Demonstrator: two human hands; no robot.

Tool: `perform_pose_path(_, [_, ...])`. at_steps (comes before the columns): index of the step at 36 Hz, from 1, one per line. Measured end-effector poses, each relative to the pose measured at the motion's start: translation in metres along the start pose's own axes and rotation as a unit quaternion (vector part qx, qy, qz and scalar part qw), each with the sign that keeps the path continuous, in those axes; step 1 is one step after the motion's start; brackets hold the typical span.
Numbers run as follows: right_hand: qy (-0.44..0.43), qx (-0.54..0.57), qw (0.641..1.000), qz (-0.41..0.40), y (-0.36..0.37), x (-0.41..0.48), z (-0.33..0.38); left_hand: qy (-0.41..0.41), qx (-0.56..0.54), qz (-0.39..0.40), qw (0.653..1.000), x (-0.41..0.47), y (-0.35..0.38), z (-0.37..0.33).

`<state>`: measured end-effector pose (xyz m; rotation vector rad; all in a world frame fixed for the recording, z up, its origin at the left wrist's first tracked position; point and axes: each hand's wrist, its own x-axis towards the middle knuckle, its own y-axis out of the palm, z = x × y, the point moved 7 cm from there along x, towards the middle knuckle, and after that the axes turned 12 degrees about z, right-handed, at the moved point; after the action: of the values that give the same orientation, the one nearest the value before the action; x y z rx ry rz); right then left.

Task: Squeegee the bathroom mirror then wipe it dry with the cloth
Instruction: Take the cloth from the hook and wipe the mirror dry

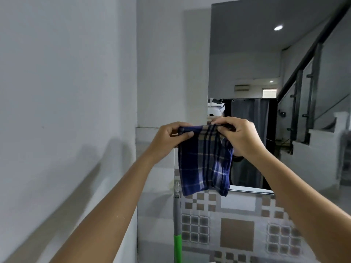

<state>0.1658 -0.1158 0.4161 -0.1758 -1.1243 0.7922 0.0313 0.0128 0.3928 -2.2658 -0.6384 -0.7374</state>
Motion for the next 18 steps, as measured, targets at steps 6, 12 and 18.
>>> perform_pose_path(6, [0.019, -0.040, 0.998, -0.049, -0.037, -0.025, -0.031, 0.032, 0.020, -0.021, 0.999, 0.026, 0.041, -0.013])
perform_pose_path(12, [0.022, -0.107, 0.986, -0.127, -0.079, -0.029, -0.051, 0.034, 0.083, -0.032, 0.995, 0.082, 0.073, -0.027])
perform_pose_path(18, [-0.028, -0.049, 0.972, -0.228, -0.122, -0.020, -0.032, 0.067, 0.097, -0.071, 0.990, 0.149, 0.088, -0.067])
